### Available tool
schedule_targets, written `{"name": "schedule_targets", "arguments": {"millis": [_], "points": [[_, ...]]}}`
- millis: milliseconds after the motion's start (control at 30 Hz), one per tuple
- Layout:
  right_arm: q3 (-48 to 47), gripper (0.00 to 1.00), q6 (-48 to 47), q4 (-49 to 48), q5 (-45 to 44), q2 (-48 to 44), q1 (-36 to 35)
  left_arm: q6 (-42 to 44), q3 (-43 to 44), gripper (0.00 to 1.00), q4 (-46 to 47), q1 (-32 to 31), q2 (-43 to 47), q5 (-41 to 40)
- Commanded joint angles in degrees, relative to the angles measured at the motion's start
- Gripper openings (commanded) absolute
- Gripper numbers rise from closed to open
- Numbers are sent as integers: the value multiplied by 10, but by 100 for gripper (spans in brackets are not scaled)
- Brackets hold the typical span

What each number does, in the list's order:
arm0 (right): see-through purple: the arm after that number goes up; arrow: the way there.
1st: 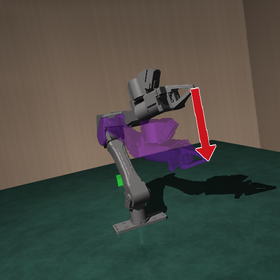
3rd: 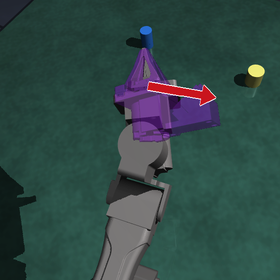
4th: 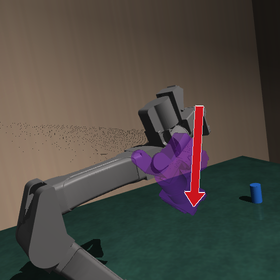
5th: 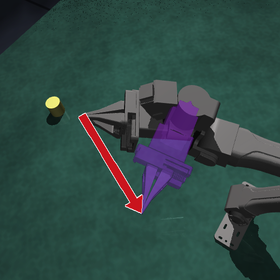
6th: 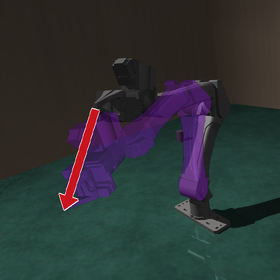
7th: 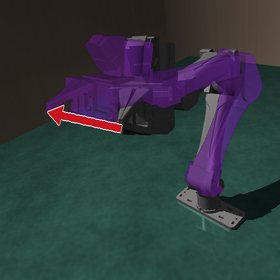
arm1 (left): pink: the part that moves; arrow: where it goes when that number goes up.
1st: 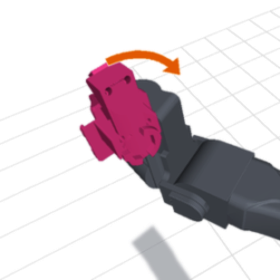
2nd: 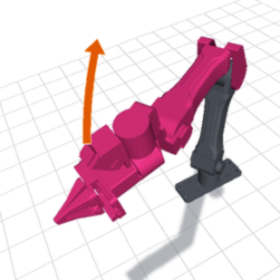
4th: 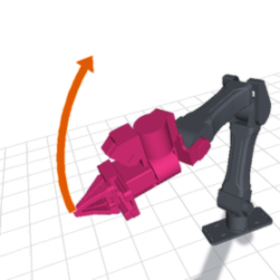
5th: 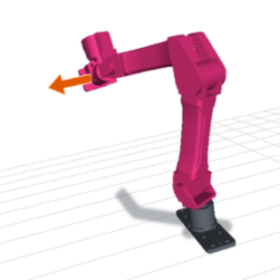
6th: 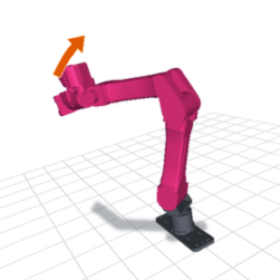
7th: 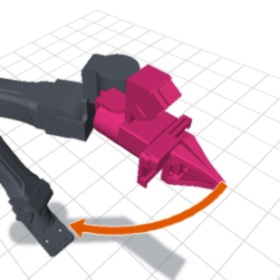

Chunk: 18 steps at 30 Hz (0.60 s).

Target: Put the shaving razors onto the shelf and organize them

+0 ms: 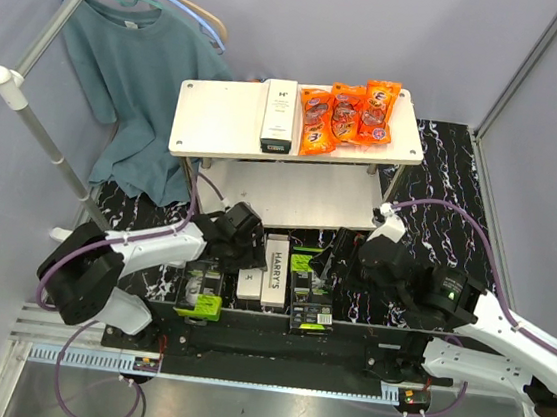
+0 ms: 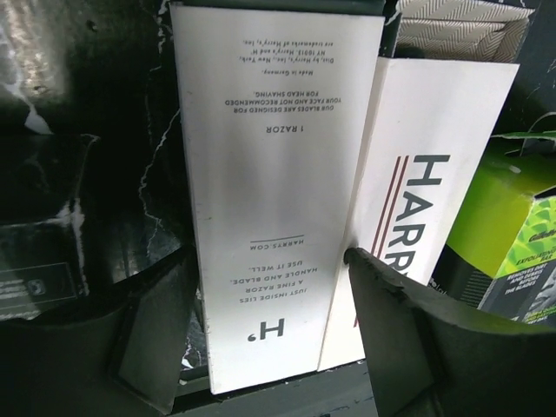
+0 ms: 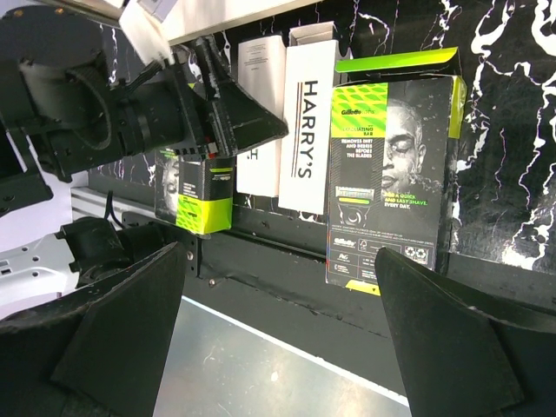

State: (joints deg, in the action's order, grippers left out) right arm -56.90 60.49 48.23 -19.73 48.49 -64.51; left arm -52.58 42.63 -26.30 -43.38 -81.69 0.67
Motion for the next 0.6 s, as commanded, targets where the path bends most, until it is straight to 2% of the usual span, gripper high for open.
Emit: {"name": "schedule_targets", "arguments": {"millis": [0, 100, 367, 433, 500, 567], "points": [[3, 100, 6, -10, 7, -5, -4, 34, -53, 72, -73, 7, 25, -97], [5, 100, 5, -15, 9, -5, -4, 38, -66, 72, -81, 7, 32, -110], [9, 100, 6, -17, 14, -2, -4, 49, -72, 72, -69, 2, -19, -109], [8, 100, 6, -17, 14, -2, -4, 53, -62, 68, -71, -2, -36, -109], [8, 100, 6, -17, 14, -1, -4, 52, -55, 60, -74, -6, -51, -110], [8, 100, 6, -17, 14, -3, -5, 50, -52, 57, -77, -10, -57, -112]]}}
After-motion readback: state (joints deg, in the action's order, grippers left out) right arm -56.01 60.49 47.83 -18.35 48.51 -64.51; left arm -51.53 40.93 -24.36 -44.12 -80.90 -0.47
